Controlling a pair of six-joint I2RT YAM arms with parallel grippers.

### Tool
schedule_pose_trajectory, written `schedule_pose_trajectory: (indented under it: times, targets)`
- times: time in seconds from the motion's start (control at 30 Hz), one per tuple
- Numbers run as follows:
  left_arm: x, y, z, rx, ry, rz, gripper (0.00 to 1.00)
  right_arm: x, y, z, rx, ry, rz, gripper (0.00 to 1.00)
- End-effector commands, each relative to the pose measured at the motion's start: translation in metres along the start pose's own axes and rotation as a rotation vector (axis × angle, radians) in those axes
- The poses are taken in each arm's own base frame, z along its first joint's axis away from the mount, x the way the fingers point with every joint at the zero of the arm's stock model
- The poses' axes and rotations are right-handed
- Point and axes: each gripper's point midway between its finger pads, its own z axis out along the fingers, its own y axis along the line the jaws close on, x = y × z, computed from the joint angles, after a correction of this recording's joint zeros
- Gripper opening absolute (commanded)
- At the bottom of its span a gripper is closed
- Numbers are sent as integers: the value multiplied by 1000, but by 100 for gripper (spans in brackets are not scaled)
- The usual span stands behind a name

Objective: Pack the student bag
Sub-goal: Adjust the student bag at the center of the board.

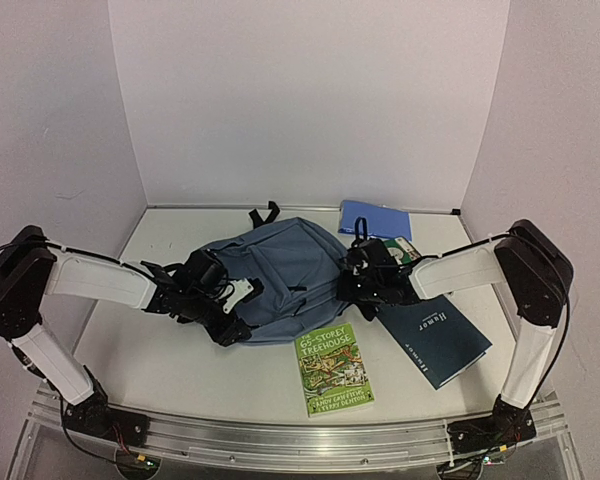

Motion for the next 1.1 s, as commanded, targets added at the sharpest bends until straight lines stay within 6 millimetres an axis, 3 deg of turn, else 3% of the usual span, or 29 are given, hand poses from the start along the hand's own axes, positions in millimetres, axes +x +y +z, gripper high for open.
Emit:
schedule_pose_trajectory:
  times: [0.0, 0.13, 0.3, 0.53, 0.7, 0.83, 1.07]
  targets:
    - [-17, 2, 3, -24, -17, 54, 57, -16, 15, 1, -64, -31, 12, 0]
    - [-17, -2, 12, -11, -1, 79, 55, -17, 16, 2, -73, -30, 17, 0]
    - [-17, -7, 21, -3, 18, 108, 45, -15, 15, 3, -81, -23, 21, 0]
    - [-31, -14, 21, 37, -8, 78, 20, -10, 15, 8, -86, -7, 26, 0]
    - [-37, -38, 13, 176, -28, -26, 7, -12, 9, 11, -66, -17, 34, 0]
    - [-35, -58, 7, 263, -36, -129, 6, -21, 4, 14, -36, -45, 44, 0]
    - [-45, -95, -7, 397, -98, -230, 8, -39, 15, 27, -31, -80, 12, 0]
